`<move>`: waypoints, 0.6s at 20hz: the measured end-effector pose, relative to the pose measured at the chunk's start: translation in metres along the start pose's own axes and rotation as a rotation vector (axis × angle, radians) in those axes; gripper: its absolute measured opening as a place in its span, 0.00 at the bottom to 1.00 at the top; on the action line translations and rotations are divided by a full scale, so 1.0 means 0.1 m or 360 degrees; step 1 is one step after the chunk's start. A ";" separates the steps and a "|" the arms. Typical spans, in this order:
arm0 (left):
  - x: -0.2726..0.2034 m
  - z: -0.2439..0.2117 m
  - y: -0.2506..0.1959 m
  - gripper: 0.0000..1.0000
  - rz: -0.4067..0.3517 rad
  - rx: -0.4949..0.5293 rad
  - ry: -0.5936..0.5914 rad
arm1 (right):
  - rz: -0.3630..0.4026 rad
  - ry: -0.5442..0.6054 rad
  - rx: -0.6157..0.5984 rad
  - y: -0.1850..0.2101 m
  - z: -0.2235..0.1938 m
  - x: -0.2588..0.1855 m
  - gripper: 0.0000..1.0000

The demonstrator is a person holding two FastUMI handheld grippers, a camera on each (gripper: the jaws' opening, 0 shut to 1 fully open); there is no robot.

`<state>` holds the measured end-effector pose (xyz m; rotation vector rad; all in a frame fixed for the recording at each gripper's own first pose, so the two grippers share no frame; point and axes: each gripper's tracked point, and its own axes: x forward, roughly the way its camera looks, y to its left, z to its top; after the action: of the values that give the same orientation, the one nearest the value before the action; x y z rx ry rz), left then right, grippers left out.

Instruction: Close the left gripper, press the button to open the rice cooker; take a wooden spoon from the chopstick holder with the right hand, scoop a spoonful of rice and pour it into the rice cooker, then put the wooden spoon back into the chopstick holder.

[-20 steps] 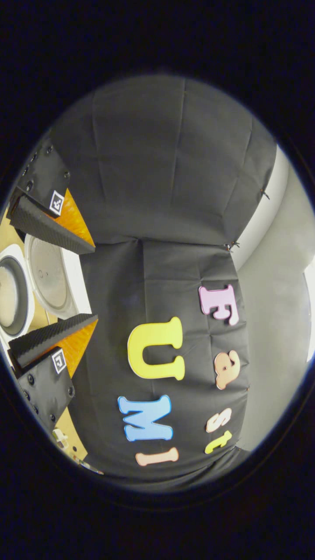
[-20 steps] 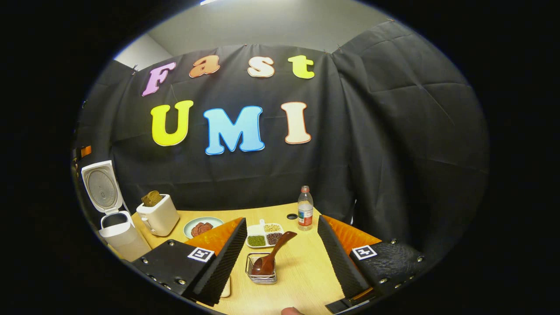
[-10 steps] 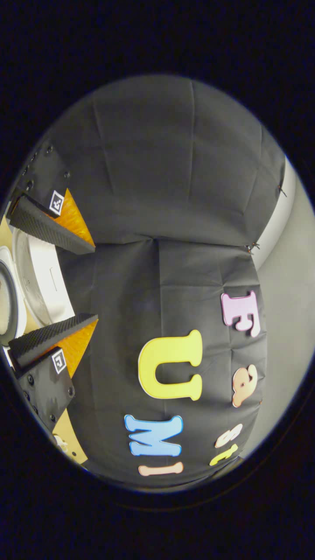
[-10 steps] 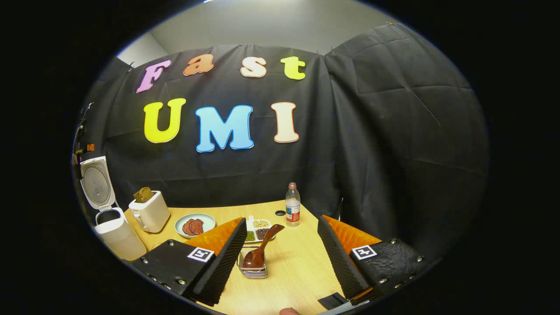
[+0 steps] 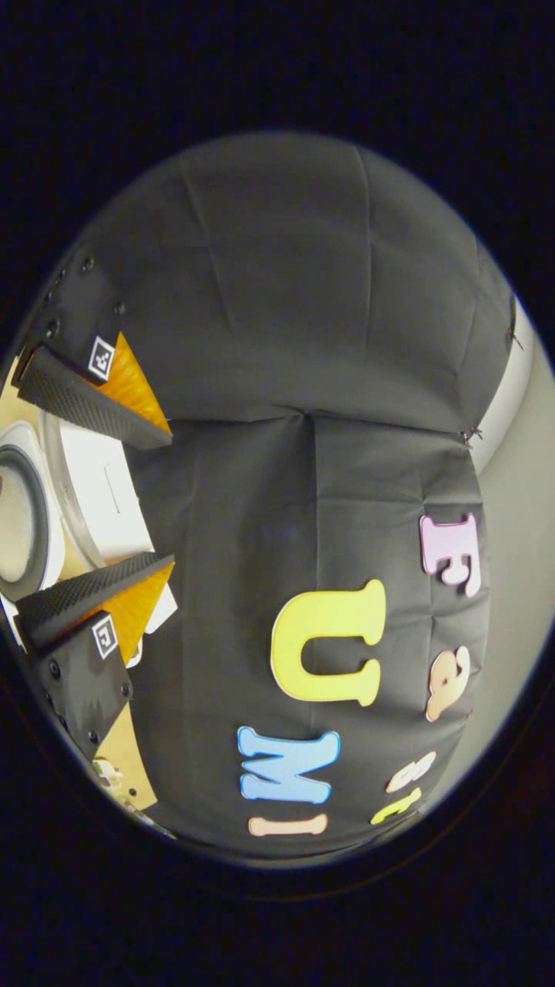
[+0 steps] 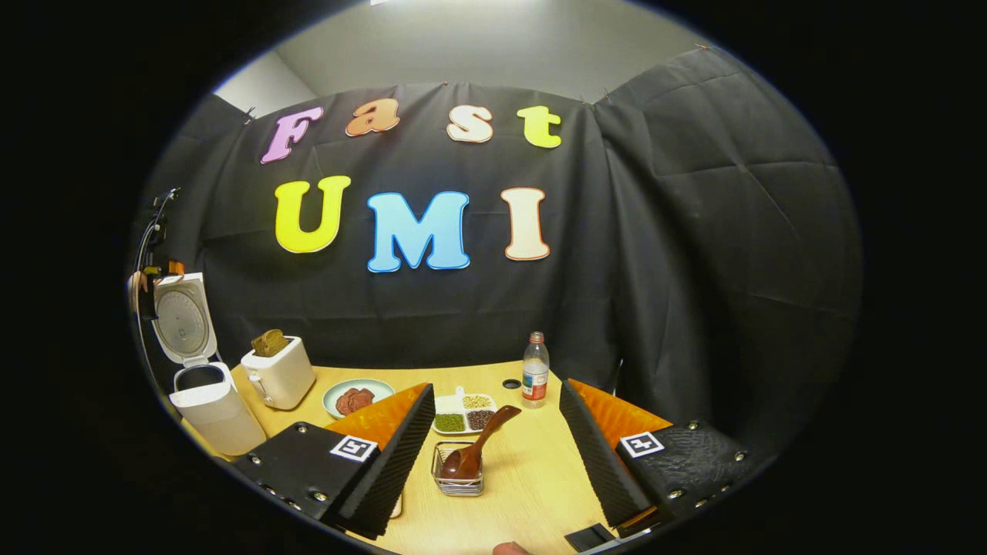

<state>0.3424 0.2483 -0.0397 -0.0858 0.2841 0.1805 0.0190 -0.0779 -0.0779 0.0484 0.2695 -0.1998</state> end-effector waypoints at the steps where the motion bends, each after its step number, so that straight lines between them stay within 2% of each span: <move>1: -0.08 -0.01 -0.05 0.91 -0.0005 0.0001 -0.0007 | 0.0024 -0.0001 0.0004 0.03 0.01 0.03 1.00; 6: -0.48 -0.19 -0.30 0.91 -0.0058 -0.0022 0.0003 | 0.0133 -0.0031 -0.0041 0.16 0.09 0.11 0.98; 7: -0.56 -0.22 -0.34 0.94 -0.0065 -0.0030 0.0005 | 0.0149 -0.0039 -0.0055 0.17 0.11 0.12 0.98; 8: -0.64 -0.28 -0.40 0.91 -0.0069 -0.0044 0.0010 | 0.0173 -0.0045 -0.0066 0.19 0.10 0.12 0.98; 10: -0.77 -0.40 -0.48 0.91 -0.0080 -0.0045 0.0024 | 0.0213 -0.0045 -0.0082 0.22 0.10 0.15 0.99; 11: -0.83 -0.46 -0.51 0.94 -0.0087 -0.0039 0.0026 | 0.0227 -0.0042 -0.0086 0.23 0.10 0.16 0.99; 12: -0.90 -0.52 -0.56 0.91 -0.0094 -0.0033 0.0029 | 0.0243 -0.0039 -0.0082 0.24 0.09 0.17 0.99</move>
<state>0.2540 0.1728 -0.0605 -0.1164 0.2973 0.1239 0.0424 -0.0583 -0.0731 0.0153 0.2452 -0.0418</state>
